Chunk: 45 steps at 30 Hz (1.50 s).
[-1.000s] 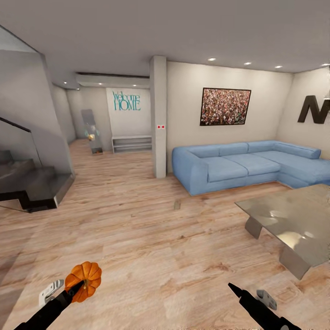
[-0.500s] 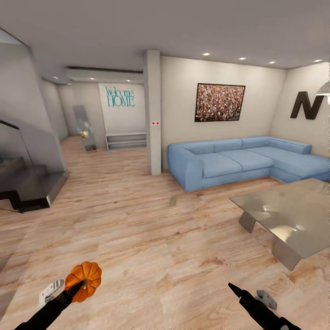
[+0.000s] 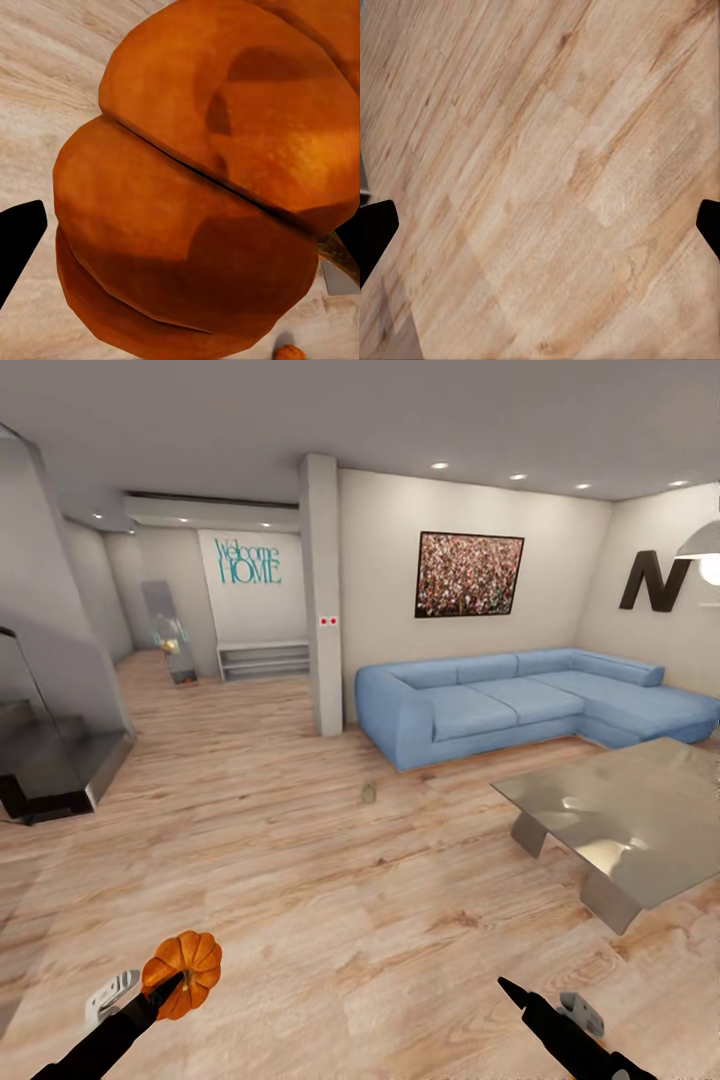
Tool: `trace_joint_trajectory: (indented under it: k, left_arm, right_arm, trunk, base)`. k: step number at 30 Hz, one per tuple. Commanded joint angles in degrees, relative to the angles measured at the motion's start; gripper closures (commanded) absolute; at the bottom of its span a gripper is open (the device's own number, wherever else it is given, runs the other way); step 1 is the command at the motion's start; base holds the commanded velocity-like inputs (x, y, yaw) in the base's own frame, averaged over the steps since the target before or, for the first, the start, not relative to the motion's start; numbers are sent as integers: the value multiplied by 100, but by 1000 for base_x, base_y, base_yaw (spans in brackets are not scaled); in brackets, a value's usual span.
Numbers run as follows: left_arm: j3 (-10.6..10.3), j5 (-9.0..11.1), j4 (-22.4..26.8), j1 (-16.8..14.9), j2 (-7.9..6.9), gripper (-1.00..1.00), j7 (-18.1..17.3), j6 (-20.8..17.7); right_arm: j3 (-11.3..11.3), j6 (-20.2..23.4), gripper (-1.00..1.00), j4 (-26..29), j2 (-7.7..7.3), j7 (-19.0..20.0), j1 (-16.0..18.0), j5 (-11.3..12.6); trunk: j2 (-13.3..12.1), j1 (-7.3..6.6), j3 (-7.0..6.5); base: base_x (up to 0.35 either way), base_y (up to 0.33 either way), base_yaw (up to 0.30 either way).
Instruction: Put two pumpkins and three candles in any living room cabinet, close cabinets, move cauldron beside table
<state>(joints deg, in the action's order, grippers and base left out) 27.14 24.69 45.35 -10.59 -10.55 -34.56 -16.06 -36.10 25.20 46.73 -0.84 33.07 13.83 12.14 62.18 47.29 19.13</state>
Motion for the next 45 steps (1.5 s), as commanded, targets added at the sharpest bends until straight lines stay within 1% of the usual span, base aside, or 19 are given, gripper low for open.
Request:
trace_joint_trajectory:
  k: [1, 12, 14, 16, 17, 20, 26, 45]
  left_arm:
    - [11, 55, 0, -4, 1, 100, -14, -55]
    - [11, 54, 0, -4, 1, 100, 1, -55]
    - [11, 54, 0, -4, 1, 100, 2, -55]
    - [11, 54, 0, -4, 1, 100, 4, -55]
    - [11, 54, 0, -4, 1, 100, 6, -55]
    - [11, 54, 0, -4, 1, 100, 3, -55]
    - [11, 54, 0, -4, 1, 100, 3, -55]
    - [3, 56, 0, -4, 4, 100, -11, -55]
  right_arm:
    - [-17, 47, -100, 3, 3, 16, 5, 44]
    - [-40, 46, -100, 11, 14, 24, 5, 59]
    - [-162, 46, -100, 11, 14, 28, 5, 60]
    - [-383, 46, -100, 11, 14, 32, 5, 55]
    - [-448, 46, -100, 11, 12, 36, 5, 54]
    - [-526, 46, -100, 8, 13, 40, 5, 52]
    - [-560, 46, -100, 3, 9, 41, 5, 50]
    - [-564, 46, -100, 3, 14, 41, 5, 45]
  trunk:
    - [4, 2, 16]
    - [4, 2, 45]
    - [4, 2, 45]
    - [4, 2, 45]
    - [4, 2, 45]
    - [4, 2, 45]
    - [4, 2, 45]
    - [4, 2, 45]
  base:
    - [165, 134, -44]
    - [238, 171, -11]
    - [259, 119, -94]
    - [244, 64, -197]
    - [211, 32, -242]
    - [140, 17, -263]
    - [34, 4, -282]
    - [1, 0, -287]
